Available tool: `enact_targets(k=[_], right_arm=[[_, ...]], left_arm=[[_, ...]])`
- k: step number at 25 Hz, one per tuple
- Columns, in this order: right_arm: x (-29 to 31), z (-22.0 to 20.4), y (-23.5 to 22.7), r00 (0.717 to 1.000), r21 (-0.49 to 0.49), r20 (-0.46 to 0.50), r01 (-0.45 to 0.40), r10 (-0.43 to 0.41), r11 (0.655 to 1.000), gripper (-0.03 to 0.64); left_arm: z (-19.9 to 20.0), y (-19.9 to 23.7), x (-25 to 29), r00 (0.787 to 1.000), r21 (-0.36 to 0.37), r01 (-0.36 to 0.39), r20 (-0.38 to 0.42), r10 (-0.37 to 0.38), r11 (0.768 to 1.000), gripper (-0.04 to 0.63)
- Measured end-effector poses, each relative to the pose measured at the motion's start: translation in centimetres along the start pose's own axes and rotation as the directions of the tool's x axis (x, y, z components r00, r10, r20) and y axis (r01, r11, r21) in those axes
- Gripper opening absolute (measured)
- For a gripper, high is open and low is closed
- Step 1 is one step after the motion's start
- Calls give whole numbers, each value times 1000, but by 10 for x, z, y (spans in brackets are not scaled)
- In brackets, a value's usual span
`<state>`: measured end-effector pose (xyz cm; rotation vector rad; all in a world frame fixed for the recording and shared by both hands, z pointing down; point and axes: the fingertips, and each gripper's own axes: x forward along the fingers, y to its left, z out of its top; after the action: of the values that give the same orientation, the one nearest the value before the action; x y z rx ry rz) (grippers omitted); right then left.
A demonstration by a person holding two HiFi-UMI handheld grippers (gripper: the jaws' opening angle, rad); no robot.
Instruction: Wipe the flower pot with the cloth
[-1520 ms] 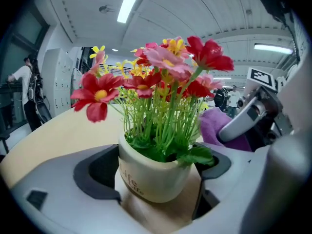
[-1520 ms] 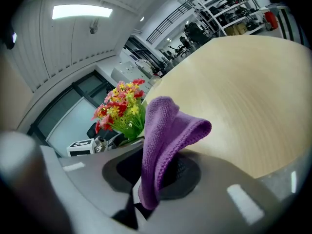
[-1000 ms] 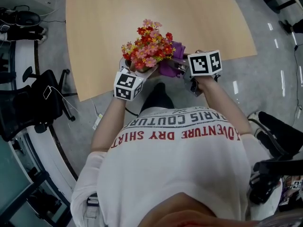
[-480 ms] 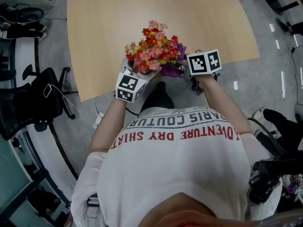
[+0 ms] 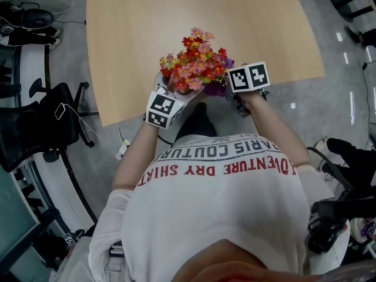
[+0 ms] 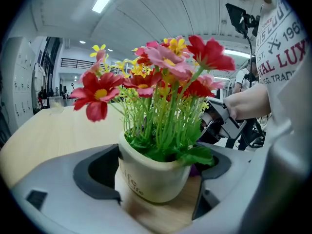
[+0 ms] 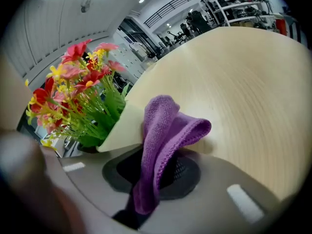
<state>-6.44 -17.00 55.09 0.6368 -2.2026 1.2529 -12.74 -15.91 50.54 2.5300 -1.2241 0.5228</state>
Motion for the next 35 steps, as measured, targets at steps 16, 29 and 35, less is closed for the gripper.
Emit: enact_targets(k=[16,29,35], right_arm=[[-60,-12,17,987,29,158,-44,39,999,60],[-79,-33,16,981,47,184,-71,61,996,58],[-81,-39,16,980,48,186,-80,70,996,58]], left_arm=[[-6,-17,-22,975,-137,-214,28,219,967,486],[-10,-10,-6,868,-301,-478,-22,495,825,486],[-16,-6,-6,868,-288,-483,-40,494,827,451]])
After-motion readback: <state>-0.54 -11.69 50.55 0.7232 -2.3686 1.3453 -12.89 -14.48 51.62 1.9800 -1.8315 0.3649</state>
